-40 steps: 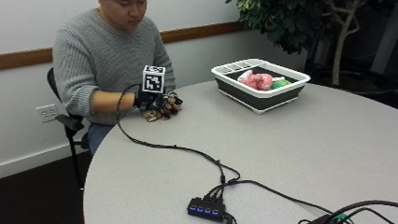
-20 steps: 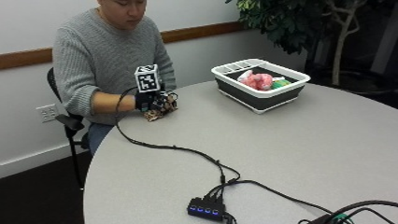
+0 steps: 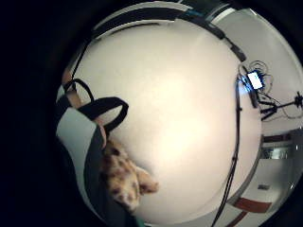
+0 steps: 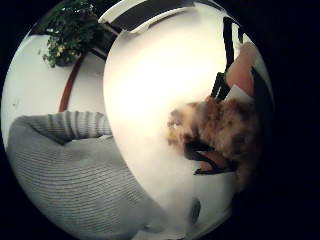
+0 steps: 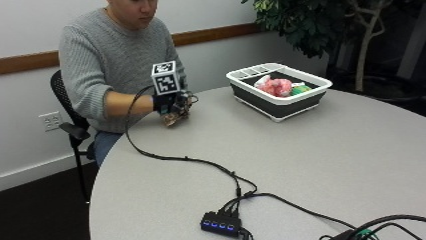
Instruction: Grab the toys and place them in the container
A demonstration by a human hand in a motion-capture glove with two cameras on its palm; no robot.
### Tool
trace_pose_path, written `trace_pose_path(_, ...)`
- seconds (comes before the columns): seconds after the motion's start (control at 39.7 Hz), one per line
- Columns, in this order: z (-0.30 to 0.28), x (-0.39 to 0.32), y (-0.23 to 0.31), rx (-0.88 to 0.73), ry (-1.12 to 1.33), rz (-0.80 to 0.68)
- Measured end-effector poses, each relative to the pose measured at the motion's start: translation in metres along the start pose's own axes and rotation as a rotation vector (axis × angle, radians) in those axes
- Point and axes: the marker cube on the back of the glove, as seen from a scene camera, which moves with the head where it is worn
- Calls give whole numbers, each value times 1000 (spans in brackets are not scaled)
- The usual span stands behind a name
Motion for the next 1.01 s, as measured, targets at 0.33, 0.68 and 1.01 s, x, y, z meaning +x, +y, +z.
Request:
trace_pose_path(0.33, -146, -18, -186, 154, -20, -129)
trace_pose_path(0.68, -120, -76, -344, 69, 99, -141)
trace_pose_path(1.01, -98, -71, -417, -260, 127, -35)
